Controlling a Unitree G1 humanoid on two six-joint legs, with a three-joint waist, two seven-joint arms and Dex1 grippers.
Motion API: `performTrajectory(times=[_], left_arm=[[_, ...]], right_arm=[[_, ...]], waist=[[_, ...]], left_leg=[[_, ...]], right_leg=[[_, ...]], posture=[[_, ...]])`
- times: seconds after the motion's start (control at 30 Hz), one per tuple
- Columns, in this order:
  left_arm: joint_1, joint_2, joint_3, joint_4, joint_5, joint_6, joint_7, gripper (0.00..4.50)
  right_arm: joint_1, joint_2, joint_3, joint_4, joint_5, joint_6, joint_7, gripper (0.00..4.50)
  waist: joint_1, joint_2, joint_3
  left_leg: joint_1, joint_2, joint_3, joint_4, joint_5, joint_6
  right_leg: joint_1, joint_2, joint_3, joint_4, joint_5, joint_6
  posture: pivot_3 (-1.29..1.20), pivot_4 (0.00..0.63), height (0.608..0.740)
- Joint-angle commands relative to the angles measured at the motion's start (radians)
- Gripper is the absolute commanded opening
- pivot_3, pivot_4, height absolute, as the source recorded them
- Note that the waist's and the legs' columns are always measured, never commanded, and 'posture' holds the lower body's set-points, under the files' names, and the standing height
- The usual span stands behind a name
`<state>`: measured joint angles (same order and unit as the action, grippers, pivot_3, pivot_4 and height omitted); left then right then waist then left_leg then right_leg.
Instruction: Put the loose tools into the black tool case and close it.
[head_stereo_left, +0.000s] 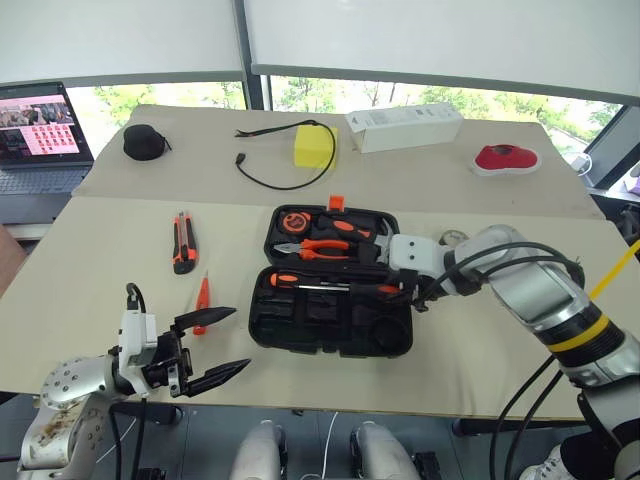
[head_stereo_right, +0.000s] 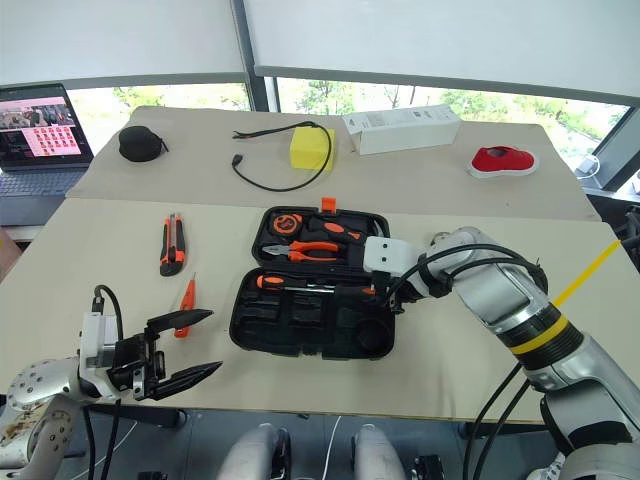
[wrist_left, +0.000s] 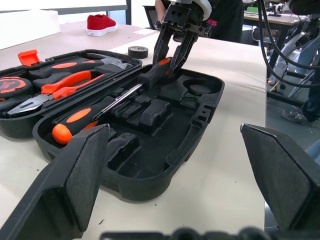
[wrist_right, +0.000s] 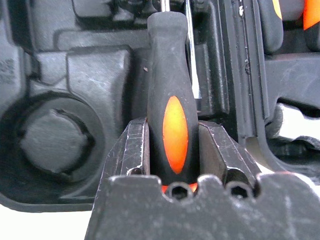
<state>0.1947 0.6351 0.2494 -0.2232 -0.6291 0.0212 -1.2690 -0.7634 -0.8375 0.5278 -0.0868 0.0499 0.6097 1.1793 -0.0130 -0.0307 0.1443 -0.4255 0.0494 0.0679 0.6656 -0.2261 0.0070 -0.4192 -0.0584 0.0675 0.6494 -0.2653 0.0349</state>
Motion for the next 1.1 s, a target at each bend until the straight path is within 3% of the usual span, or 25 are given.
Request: performTrajectory(times=[0.03, 0.5, 0.57, 0.73, 0.87, 0.97, 1.1], left_arm=[[-0.006, 0.003, 0.018, -0.013, -0.002, -0.027, 0.001, 4.5], [-0.009, 0.002, 0.012, -0.013, 0.007, -0.035, 0.016, 4.5], [-0.014, 0.005, 0.009, -0.014, 0.007, -0.032, 0.019, 4.5], [-0.014, 0.011, 0.013, -0.019, 0.005, -0.027, 0.021, 4.5], [-0.013, 0.015, 0.018, -0.018, 0.002, -0.026, 0.022, 4.5], [-0.021, 0.012, 0.017, -0.013, -0.001, -0.022, 0.03, 4.5], [-0.031, 0.01, 0.002, -0.009, 0.001, -0.016, 0.03, 4.5]], right_arm=[[-0.021, 0.004, 0.003, 0.013, -0.032, -0.036, 0.045, 1.01], [0.014, 0.034, -0.032, 0.015, -0.041, -0.002, 0.042, 1.01], [0.013, 0.038, -0.041, 0.038, -0.046, -0.031, 0.038, 2.01], [0.014, 0.024, -0.117, 0.023, 0.048, -0.146, 0.143, 3.56], [0.018, 0.035, -0.201, 0.04, 0.137, -0.192, 0.198, 3.56], [0.032, 0.09, -0.238, 0.088, 0.16, -0.244, 0.164, 2.8], [0.063, 0.174, -0.223, 0.13, 0.133, -0.29, 0.112, 1.39]], waist=[[0.0, 0.0, 0.0], [0.0, 0.0, 0.0], [0.0, 0.0, 0.0], [0.001, 0.0, 0.0], [0.0, 0.0, 0.0], [0.0, 0.0, 0.0], [-0.002, 0.0, 0.0]], left_leg=[[0.0, 0.0, 0.0, 0.0, 0.0, 0.0], [0.0, 0.0, 0.0, 0.0, 0.0, 0.0], [0.0, 0.0, 0.0, 0.0, 0.0, 0.0], [0.0, 0.0, 0.001, 0.0, 0.0, 0.0], [0.0, 0.0, 0.0, 0.0, 0.0, 0.0], [0.001, 0.0, 0.0, 0.001, 0.0, 0.0], [0.002, 0.0, 0.001, 0.001, 0.0, 0.0]], right_leg=[[0.0, 0.0, 0.0, 0.0, 0.0, 0.0], [0.0, 0.0, 0.0, 0.0, 0.0, 0.0], [0.0, 0.0, 0.0, 0.001, 0.0, 0.0], [0.0, 0.0, 0.0, 0.001, 0.0, 0.0], [0.0, 0.0, 0.0, 0.001, 0.0, 0.0], [0.001, 0.0, 0.0, 0.001, 0.0, 0.0], [0.001, 0.001, 0.0, 0.004, 0.0, 0.0]], posture=[[0.0, 0.15, 0.74], [0.0, 0.15, 0.74], [0.0, 0.15, 0.74], [0.0, 0.15, 0.74], [0.0, 0.15, 0.74], [0.0, 0.15, 0.74], [0.0, 0.15, 0.74]])
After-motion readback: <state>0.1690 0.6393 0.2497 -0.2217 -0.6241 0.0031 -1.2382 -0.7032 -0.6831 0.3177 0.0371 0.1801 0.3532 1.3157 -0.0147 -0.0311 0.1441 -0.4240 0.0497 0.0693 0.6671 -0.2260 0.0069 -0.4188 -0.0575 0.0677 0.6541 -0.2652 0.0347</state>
